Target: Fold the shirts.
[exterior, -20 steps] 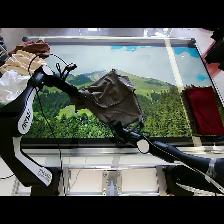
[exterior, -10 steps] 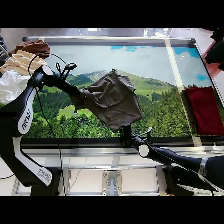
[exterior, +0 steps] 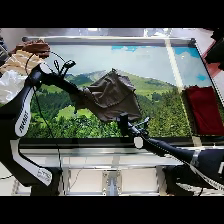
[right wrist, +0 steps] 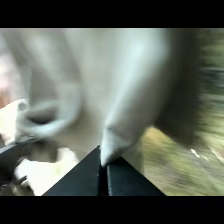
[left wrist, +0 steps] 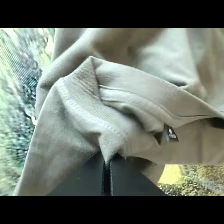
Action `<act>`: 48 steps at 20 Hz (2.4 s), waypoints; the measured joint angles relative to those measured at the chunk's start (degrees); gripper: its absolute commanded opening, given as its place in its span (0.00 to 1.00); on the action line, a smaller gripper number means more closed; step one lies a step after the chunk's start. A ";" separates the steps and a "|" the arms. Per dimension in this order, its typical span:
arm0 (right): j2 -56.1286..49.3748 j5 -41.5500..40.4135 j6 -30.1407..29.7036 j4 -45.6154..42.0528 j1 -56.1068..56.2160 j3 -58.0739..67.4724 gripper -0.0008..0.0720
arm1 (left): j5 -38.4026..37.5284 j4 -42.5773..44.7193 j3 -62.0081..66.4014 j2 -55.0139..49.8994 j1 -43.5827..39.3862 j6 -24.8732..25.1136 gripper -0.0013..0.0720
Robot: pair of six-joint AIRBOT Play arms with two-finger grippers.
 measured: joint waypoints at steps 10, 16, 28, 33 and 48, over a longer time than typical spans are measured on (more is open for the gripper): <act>48.30 15.15 -47.50 -5.70 -15.21 4.20 0.02 | -7.58 -0.04 0.02 36.89 8.85 -17.81 0.03; 57.64 33.51 -56.28 -8.37 -25.55 14.47 0.02 | -8.96 -0.09 -1.88 55.30 9.81 -25.33 0.03; 11.02 43.39 -60.67 -16.00 -41.46 16.06 0.02 | 16.02 3.54 -24.87 23.28 -1.05 -29.18 0.03; -5.90 36.79 -62.42 -15.93 -45.35 29.38 0.02 | 24.83 2.23 -15.56 9.38 -2.03 -30.05 0.03; -1.70 72.24 -63.98 -36.48 -62.49 57.48 0.60 | 11.87 -10.78 -19.37 18.93 5.77 -34.77 0.97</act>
